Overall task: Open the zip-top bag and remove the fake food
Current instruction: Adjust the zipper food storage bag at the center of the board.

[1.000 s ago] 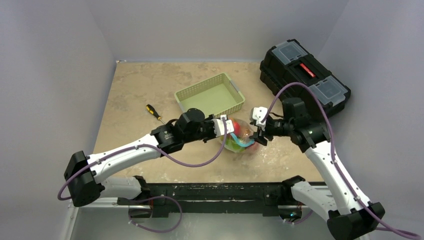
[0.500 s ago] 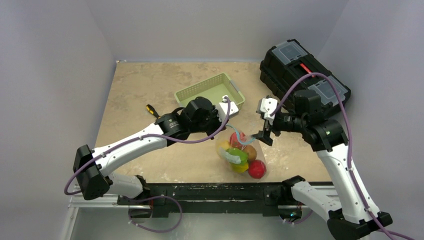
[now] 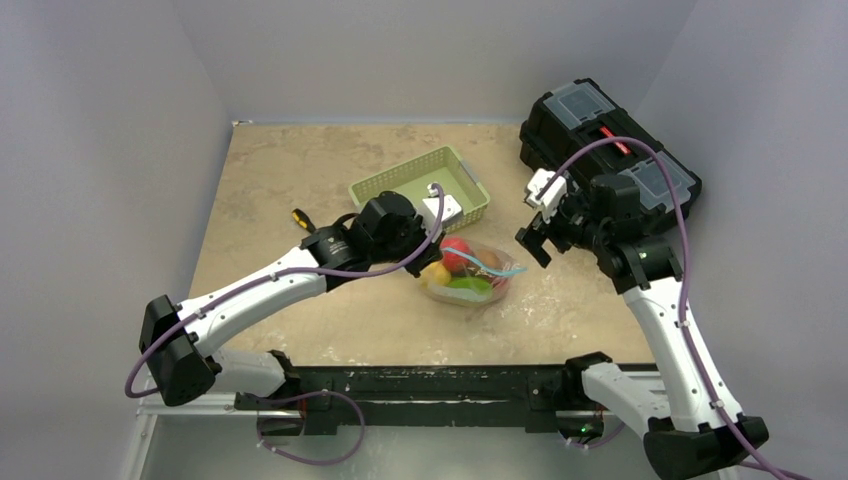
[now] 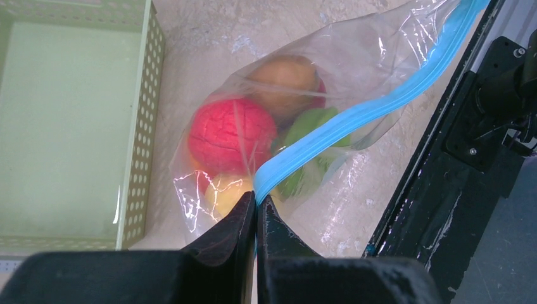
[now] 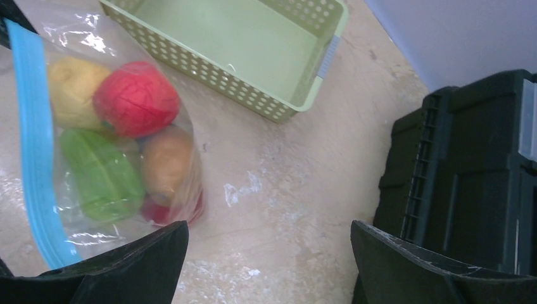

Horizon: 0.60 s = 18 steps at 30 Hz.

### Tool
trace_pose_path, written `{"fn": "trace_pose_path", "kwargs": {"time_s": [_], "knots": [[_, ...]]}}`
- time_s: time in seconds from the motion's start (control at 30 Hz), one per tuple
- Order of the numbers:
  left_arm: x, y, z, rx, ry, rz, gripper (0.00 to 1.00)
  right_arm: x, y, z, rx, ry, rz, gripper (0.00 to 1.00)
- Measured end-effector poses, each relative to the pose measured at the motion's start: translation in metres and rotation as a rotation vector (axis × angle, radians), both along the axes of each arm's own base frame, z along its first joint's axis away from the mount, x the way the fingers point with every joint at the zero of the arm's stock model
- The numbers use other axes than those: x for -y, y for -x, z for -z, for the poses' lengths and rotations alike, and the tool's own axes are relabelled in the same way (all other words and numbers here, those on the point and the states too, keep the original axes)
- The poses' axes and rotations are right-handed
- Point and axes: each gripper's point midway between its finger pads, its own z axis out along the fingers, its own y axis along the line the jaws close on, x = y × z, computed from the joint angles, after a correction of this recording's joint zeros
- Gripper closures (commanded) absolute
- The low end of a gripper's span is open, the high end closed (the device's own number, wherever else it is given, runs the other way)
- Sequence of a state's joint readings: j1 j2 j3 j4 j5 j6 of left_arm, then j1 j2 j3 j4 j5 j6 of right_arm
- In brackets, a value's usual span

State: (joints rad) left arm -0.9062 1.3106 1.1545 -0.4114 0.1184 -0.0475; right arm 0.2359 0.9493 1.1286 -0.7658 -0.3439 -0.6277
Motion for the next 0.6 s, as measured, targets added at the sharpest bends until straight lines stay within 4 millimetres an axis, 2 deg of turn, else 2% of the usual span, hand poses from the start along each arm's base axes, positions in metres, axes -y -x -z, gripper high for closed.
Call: {"fn": "trace_pose_path", "kwargs": {"time_s": [0.1,0.17,0.23,0.33,0.4,0.5,0.6], "knots": [[-0.005,-0.003,0.005,-0.028,0.008,-0.020,1.00,0.005,-0.003,-0.001,0.005,-0.003,0.019,0.01],[-0.007,-0.005,0.006,-0.045,0.016,-0.029,1.00,0.000,0.000,-0.002,0.003,-0.025,-0.020,0.01],[-0.007,-0.005,0.006,-0.064,0.029,-0.034,1.00,-0.014,0.011,-0.003,-0.012,-0.060,-0.115,0.01],[-0.005,-0.002,0.005,-0.092,0.050,-0.031,1.00,-0.039,0.039,-0.009,-0.051,-0.122,-0.318,0.01],[-0.003,0.001,0.002,-0.112,0.065,-0.025,1.00,-0.055,0.055,-0.021,-0.064,-0.161,-0.449,0.03],[0.003,0.005,-0.004,-0.142,0.096,-0.010,1.00,-0.077,0.063,-0.032,-0.078,-0.214,-0.570,0.05],[0.008,0.009,-0.009,-0.173,0.121,0.000,1.00,-0.097,0.067,-0.023,-0.120,-0.219,-0.635,0.12]]}}
